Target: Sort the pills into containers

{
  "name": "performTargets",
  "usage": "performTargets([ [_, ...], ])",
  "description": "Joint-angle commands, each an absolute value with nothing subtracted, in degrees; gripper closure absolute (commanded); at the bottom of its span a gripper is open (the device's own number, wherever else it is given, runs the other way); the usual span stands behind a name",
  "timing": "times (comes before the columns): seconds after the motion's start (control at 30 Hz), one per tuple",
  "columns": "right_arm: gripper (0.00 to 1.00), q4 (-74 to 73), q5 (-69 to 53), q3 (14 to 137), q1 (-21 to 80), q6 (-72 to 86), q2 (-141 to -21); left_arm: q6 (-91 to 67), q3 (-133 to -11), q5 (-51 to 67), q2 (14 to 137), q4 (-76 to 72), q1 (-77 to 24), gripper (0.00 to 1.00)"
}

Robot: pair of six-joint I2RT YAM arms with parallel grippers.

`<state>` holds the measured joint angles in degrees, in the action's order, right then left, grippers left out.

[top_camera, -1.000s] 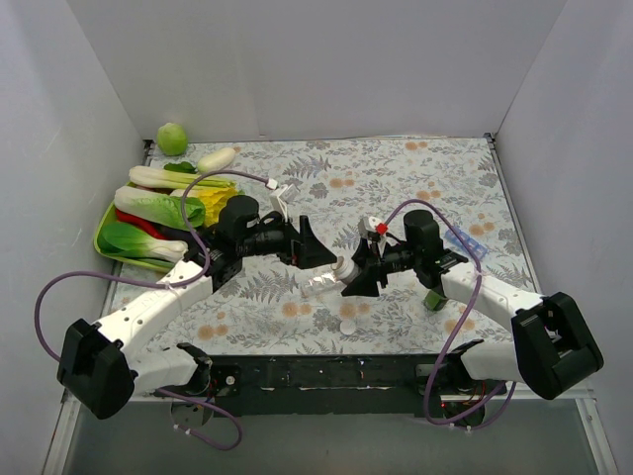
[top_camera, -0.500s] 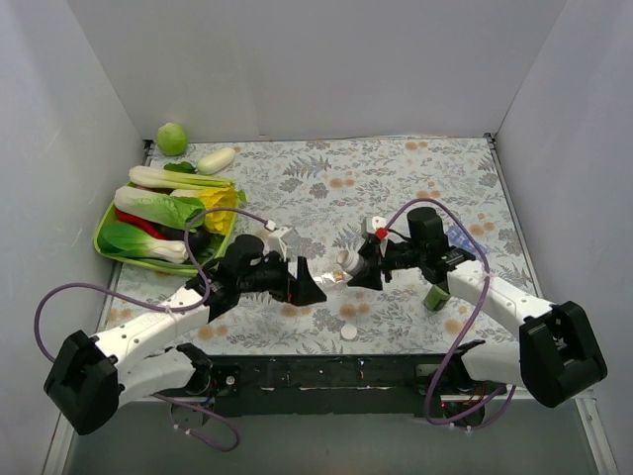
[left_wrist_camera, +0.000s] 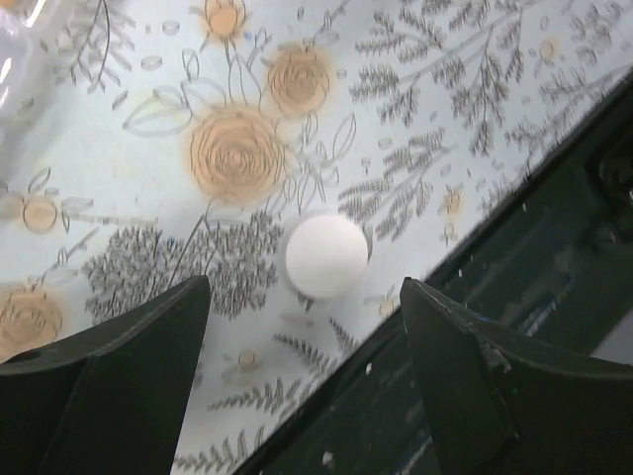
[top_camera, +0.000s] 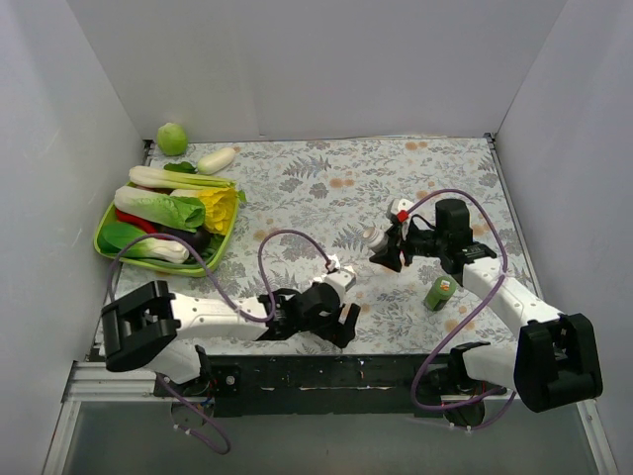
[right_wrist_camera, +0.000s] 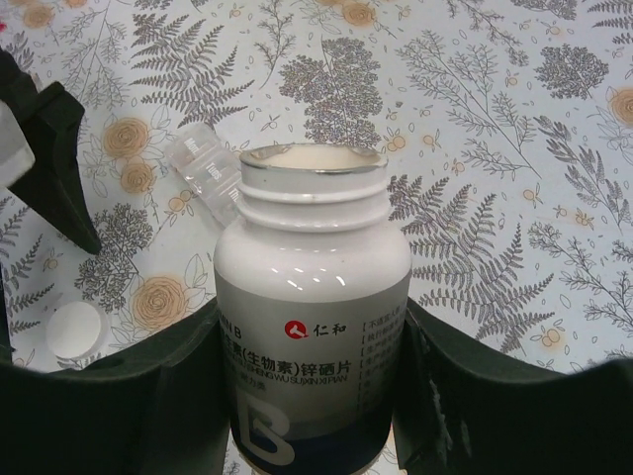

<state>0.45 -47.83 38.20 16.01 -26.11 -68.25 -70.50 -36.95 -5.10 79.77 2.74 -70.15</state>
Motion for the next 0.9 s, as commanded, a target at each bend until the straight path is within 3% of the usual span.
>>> performTargets([
  [0.0,0.99,1.0,-48.3,40.8,14.9,-26.2,-67.3,-71.1,-45.8,-17.2,86.5,6.1,-73.1,0.23],
  [0.27,0.99,0.9,-49.2,41.0,14.0,-25.9,-67.7,-72.4,-54.5,-23.6,96.9,15.9,-77.8,0.27],
  [0.63,0.99,0.7,-49.6,41.0,13.5,-25.8,-68.0,-76.0,-59.5,-27.0,100.9,25.8,-80.8,0.38],
  [0.87,0.99,0.4,-49.7,41.2,13.5,-25.9,-68.5,-77.2,-60.5,-26.8,101.9,27.4,-81.6,0.55],
])
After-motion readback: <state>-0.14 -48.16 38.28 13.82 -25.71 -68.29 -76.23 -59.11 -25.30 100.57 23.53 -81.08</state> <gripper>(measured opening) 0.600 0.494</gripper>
